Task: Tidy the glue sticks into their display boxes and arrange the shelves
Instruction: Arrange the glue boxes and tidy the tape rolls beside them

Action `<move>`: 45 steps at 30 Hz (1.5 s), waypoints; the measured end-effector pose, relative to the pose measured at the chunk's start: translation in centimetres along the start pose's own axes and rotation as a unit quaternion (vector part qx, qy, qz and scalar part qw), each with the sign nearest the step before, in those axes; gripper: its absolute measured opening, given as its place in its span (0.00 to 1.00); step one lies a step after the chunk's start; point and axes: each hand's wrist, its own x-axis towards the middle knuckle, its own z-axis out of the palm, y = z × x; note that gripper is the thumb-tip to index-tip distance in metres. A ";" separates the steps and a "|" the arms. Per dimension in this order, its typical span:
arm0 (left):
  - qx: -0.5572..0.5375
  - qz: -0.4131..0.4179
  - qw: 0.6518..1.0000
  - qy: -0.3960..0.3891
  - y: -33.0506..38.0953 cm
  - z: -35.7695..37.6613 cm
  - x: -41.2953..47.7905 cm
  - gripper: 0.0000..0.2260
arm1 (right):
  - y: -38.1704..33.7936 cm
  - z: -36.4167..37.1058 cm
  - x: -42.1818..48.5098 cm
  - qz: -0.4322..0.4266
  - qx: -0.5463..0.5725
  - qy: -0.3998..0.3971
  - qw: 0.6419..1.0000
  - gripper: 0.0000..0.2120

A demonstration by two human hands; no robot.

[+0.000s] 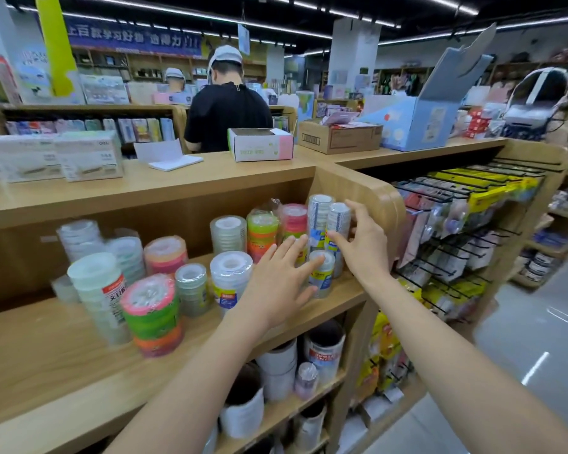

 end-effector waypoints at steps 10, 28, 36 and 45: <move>-0.006 -0.007 1.000 0.001 -0.1 0.5 0.2 0.26 | -0.6 -0.7 -0.1 -0.041 -0.154 -0.012 0.987 0.32; -0.006 -0.118 0.946 0.302 -0.1 -3.2 -2.4 0.11 | -4.8 0.0 0.3 -0.195 0.103 0.017 0.975 0.14; -0.017 -0.353 0.827 0.437 -6.6 -6.6 -11.2 0.15 | -15.8 5.7 -2.6 -0.257 0.263 -0.211 0.906 0.18; -0.347 -0.392 0.781 0.341 -14.7 -6.9 -16.8 0.23 | -22.7 12.8 -5.7 -0.245 0.123 -0.406 0.872 0.31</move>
